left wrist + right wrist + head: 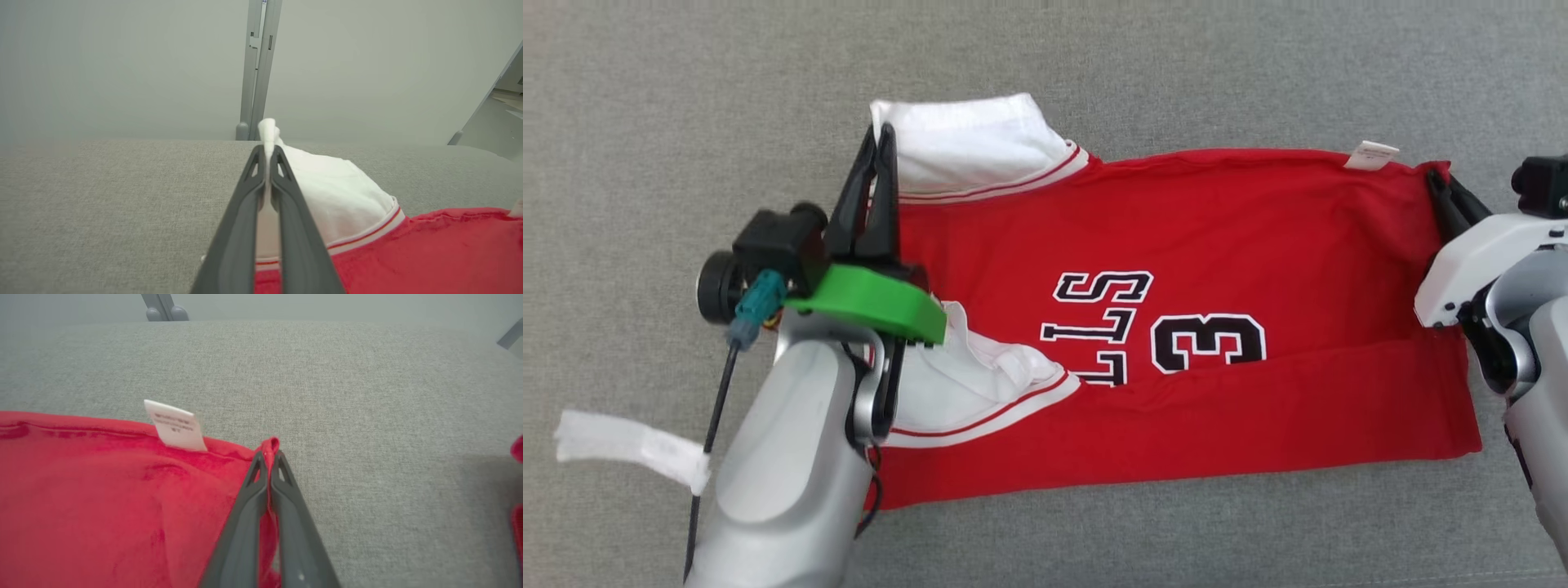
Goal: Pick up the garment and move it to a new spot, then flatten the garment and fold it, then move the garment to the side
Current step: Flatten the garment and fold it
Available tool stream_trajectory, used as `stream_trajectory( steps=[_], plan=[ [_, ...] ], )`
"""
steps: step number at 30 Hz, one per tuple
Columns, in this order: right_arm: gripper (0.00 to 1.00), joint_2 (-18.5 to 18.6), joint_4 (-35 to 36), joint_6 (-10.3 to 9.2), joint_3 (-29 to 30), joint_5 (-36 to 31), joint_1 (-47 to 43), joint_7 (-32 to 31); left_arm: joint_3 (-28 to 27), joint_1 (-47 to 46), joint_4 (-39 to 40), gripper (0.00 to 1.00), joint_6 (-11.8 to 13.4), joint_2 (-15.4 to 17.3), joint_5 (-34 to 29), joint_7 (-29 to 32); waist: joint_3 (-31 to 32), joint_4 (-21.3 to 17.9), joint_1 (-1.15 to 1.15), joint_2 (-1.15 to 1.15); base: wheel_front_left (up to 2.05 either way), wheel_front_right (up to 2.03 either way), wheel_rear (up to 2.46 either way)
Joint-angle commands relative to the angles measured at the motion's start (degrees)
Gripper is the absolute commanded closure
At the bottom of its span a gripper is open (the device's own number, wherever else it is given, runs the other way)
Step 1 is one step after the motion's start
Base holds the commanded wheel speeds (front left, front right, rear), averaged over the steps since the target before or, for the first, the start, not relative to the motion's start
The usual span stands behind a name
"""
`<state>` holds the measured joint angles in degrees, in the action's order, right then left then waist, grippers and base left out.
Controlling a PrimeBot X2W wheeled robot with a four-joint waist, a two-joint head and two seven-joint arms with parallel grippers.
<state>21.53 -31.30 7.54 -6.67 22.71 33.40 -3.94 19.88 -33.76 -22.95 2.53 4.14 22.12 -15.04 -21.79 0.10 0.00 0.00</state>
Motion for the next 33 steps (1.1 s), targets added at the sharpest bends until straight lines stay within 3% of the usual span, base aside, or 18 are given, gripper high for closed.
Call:
stream_trajectory(
  steps=[1,14,30,31,32,33],
  plan=[
    [1.0,0.66,-0.25,-0.12,-0.32,-0.67,-1.2,0.7,-0.52,2.79,0.89,1.0,-0.79,-0.26,-0.24,-0.15,2.18,0.95,0.0,0.0,0.0,0.0,0.0],
    [1.0,4.81,2.1,-0.12,-2.44,-1.86,-8.79,-2.11,-1.27,18.92,3.37,1.0,-4.98,-1.03,-0.92,-0.15,7.46,2.95,0.0,0.0,0.0,0.0,0.0],
    [1.0,5.45,6.78,-0.12,0.71,-4.28,-16.48,-8.18,-1.59,29.27,2.22,1.0,-4.5,-1.17,0.88,-0.16,10.14,4.02,0.0,0.0,0.0,0.0,0.0],
    [0.8,5.26,7.0,-0.12,0.86,-4.34,-17.01,-8.93,-1.41,29.33,1.79,1.0,-4.45,-1.17,0.96,-0.15,10.22,4.14,0.0,0.0,0.0,0.0,0.0],
    [0.0,5.01,7.17,-0.12,1.07,-4.22,-17.66,-10.16,-1.03,29.16,1.41,0.53,-4.56,-1.15,0.96,-0.15,10.31,4.28,0.0,0.0,0.0,0.0,0.0],
    [0.0,5.02,7.87,-0.12,1.39,-4.35,-18.01,-10.47,-0.81,28.88,1.25,0.0,-4.53,-1.16,0.85,-0.15,10.36,4.41,0.0,0.0,0.0,0.0,0.0]
  ],
)
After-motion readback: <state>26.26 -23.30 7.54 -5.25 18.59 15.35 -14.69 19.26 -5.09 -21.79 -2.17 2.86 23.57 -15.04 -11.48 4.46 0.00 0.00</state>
